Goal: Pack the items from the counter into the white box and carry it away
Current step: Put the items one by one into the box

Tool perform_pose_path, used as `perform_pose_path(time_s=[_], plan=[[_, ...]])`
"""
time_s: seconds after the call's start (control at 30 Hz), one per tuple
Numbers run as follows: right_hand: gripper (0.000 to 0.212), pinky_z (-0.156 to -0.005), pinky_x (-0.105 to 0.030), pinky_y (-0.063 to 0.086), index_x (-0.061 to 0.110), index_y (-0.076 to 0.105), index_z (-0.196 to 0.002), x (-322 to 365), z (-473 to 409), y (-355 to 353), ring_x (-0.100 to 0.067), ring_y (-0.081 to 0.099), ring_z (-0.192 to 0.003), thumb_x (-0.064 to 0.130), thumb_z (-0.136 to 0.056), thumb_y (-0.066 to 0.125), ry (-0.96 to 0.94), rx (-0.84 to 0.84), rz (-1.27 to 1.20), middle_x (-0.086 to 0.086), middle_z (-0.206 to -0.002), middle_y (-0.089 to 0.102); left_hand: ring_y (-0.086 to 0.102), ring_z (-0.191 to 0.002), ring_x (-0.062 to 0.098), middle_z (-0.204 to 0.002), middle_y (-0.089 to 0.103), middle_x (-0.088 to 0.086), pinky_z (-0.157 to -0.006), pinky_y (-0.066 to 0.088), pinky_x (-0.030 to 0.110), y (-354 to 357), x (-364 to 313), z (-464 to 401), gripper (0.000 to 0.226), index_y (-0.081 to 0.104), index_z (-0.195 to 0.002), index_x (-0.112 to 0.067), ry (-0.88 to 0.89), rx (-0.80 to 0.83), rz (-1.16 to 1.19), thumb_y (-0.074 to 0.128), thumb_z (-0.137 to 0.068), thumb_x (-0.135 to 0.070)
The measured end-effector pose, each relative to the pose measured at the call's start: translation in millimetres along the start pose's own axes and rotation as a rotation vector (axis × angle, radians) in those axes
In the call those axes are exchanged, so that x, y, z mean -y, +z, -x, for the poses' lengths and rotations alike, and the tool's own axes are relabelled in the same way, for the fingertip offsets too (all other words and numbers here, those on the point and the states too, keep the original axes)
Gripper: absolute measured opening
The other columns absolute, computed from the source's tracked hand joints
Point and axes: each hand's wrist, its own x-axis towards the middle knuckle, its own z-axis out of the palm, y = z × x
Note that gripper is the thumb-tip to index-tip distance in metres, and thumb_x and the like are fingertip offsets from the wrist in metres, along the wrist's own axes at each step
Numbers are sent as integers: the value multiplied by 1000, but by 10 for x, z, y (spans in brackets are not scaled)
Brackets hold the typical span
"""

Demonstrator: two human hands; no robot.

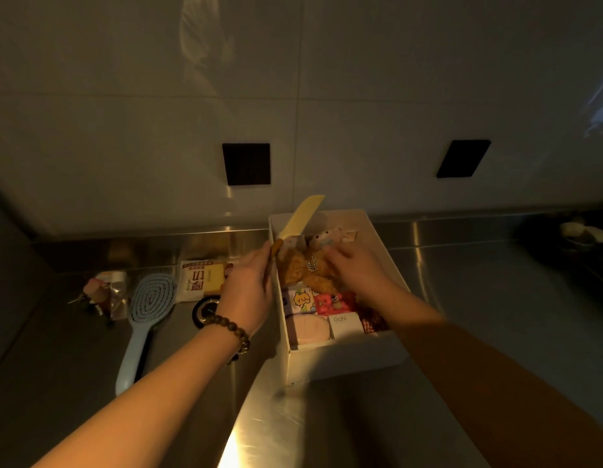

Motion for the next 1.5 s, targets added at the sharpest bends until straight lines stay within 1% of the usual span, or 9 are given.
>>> perform_pose_path(time_s=[0.1, 0.23, 0.47, 0.7, 0.83, 1.0, 1.2, 1.37, 1.5], plan=[[26, -83, -31, 57, 6, 60, -112, 257, -52, 164, -19, 68, -88, 24, -97, 52, 122, 65, -629, -11, -97, 69, 52, -109, 14, -123, 56, 6, -90, 35, 16, 107, -155, 25, 50, 42, -138, -17, 49, 65, 34, 51, -90, -5], [9, -60, -25, 56, 2, 53, -104, 338, -156, 164, -17, 65, -66, 7, -97, 49, 190, -39, -843, -13, -81, 64, 39, -130, 14, -145, 40, 4, -107, 29, 22, 207, -280, 94, 67, 23, -145, -26, 164, 280, 152, 60, -89, -24], [33, -58, -28, 56, 10, 56, -126, -32, -277, -311, -17, 67, -66, 11, -93, 57, 128, 132, -264, -8, -81, 69, -6, -140, 8, -157, 1, -5, -114, 2, 34, 193, 101, 118, 117, -5, -149, -24, -9, 413, -163, 32, -59, -88], [38, -68, -31, 57, 11, 51, -128, -396, -333, -134, -24, 68, -78, 15, -91, 62, 230, 376, 244, -14, -103, 65, -8, -139, 3, -157, -6, -8, -111, 3, 31, 262, 235, 125, 122, -8, -149, -28, -100, 446, -89, 35, -56, -94], [30, -77, -25, 47, 13, 62, -122, -536, -414, 16, -18, 60, -96, 22, -93, 60, 76, 430, 554, -9, -120, 62, -7, -139, 2, -157, -6, -9, -111, 4, 30, 252, 242, 121, 121, -9, -149, -29, -96, 448, -90, 35, -56, -93], [34, -70, -12, 40, 17, 64, -121, -654, -389, 26, -3, 57, -91, 18, -87, 67, -89, 288, 468, -2, -120, 65, -6, -142, 5, -157, -7, -10, -115, 10, 32, 230, 221, 136, 117, -8, -149, -30, -105, 455, -54, 40, -60, -88], [37, -101, -30, 40, 27, 59, -129, -674, -343, -76, -18, 51, -119, 19, -94, 56, -216, 614, 862, 1, -136, 56, -6, -140, 4, -157, -7, -8, -114, 8, 29, 232, 192, 122, 118, -7, -149, -27, -98, 472, -70, 40, -59, -86], [52, -114, -41, 27, 32, 32, -148, -725, -281, -88, -29, 35, -136, 51, -99, 34, -210, 677, 1058, -6, -155, 31, -3, -141, 6, -157, -4, -7, -113, 8, 28, 239, 213, 123, 119, -6, -149, -26, -86, 465, -78, 38, -58, -89], [59, -117, -42, 18, 33, 26, -149, -719, -192, -102, -30, 21, -144, 12, -98, 46, -213, 723, 1044, -3, -161, 14, -1, -142, 8, -158, -2, -6, -113, 8, 28, 253, 209, 106, 123, -4, -150, -25, -85, 450, -100, 32, -53, -93]])
